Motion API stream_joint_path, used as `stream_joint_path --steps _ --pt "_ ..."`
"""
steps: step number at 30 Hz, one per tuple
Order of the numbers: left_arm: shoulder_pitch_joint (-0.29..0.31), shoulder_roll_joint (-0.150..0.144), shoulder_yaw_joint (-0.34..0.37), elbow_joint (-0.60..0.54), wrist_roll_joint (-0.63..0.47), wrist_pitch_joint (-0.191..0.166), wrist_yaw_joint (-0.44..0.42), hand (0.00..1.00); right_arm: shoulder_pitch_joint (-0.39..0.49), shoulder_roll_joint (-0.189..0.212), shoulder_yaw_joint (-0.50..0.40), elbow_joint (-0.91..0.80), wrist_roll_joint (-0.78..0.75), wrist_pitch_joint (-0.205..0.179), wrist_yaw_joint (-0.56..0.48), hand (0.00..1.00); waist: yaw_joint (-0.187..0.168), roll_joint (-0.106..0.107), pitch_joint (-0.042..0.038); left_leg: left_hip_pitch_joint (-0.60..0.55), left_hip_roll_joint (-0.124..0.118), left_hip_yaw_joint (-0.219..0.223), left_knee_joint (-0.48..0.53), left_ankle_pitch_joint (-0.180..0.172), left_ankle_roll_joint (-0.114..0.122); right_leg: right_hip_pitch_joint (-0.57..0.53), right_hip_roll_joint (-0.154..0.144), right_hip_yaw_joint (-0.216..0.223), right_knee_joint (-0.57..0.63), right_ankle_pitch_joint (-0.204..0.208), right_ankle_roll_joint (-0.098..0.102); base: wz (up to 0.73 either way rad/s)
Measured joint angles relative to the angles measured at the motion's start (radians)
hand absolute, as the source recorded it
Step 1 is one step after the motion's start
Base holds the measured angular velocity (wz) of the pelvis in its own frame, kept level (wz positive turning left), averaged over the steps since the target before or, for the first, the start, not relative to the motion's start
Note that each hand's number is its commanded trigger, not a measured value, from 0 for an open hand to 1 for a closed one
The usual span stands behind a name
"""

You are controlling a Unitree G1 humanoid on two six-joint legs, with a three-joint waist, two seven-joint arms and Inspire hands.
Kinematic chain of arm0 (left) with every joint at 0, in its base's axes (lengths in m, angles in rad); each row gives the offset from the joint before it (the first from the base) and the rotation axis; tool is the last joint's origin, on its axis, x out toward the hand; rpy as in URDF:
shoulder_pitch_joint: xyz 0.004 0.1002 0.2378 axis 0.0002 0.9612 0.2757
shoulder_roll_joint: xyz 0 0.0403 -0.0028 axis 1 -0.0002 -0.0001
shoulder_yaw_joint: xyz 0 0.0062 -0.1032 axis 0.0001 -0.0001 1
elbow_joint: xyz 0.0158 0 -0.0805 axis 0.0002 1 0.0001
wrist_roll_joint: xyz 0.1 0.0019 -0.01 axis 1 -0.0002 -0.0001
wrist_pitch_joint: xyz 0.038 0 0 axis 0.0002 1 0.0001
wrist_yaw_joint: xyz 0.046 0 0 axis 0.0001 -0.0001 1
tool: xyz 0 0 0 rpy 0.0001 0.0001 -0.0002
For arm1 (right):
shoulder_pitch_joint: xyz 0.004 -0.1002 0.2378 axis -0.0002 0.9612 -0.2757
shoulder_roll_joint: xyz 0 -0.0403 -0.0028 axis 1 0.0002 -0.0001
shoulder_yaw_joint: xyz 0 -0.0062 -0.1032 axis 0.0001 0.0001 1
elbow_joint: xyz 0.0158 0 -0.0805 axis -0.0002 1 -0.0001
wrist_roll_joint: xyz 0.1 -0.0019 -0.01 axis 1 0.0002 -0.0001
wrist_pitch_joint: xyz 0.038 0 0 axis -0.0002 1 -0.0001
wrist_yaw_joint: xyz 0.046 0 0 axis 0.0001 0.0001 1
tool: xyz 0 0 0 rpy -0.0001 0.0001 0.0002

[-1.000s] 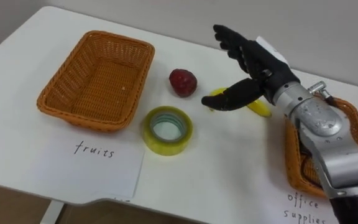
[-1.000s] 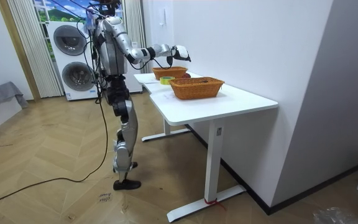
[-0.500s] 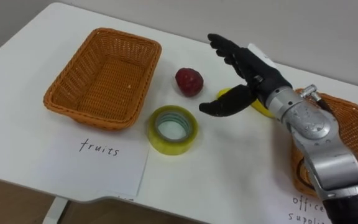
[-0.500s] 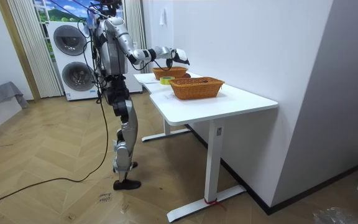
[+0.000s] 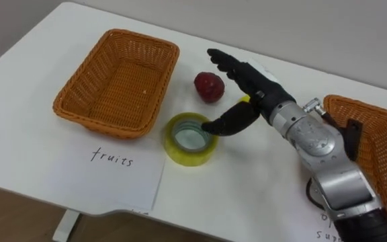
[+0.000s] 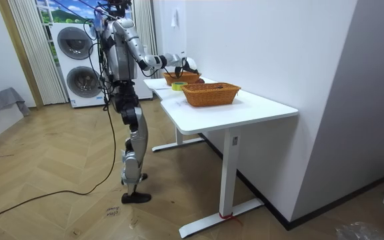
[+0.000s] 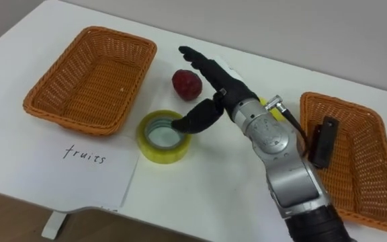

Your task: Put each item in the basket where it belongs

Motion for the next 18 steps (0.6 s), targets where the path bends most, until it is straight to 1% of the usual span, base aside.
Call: stream_joint_path --steps 4,6,11,14,18 --pt "-0.001 -0.005 0.000 0.000 0.000 0.000 0.000 0.00 -0.004 0.022 0.006 0.013 0.000 0.008 -0.001 0.00 0.002 -0.001 -0.0008 -0.001 -0.002 -0.004 0.001 0.001 0.001 0.000 -0.002 -0.009 -0.001 0.000 0.000 0.04" --pt "-0.005 -0.006 0.000 -0.001 0.000 0.000 0.000 0.00 -0.020 0.034 0.008 0.035 0.000 0.009 -0.003 0.00 0.002 -0.001 -0.0008 -0.002 -0.003 -0.005 0.003 0.001 0.002 0.000 -0.003 -0.010 -0.001 0.000 0.000 0.00" --pt "-0.006 -0.009 0.000 -0.001 0.000 -0.001 0.000 0.00 -0.026 0.045 0.008 0.044 -0.007 0.009 -0.029 0.00 0.003 0.001 -0.0013 -0.002 -0.003 -0.010 0.003 0.001 0.002 0.000 -0.003 -0.010 -0.002 0.001 0.001 0.00" --pt "-0.005 -0.011 0.000 -0.002 0.000 -0.001 -0.001 0.00 -0.026 0.049 0.008 0.048 -0.015 0.009 -0.037 0.00 0.003 0.005 -0.0026 -0.003 -0.003 -0.010 0.004 0.002 0.002 0.000 -0.003 -0.010 -0.001 0.001 0.001 0.00" --pt "-0.004 -0.013 0.000 -0.013 0.000 0.000 -0.006 0.00 -0.026 0.063 0.007 0.056 -0.032 0.009 -0.045 0.00 0.002 0.014 -0.0042 -0.004 -0.003 -0.010 0.004 0.002 0.003 0.000 -0.003 -0.010 -0.001 0.001 0.001 0.00"
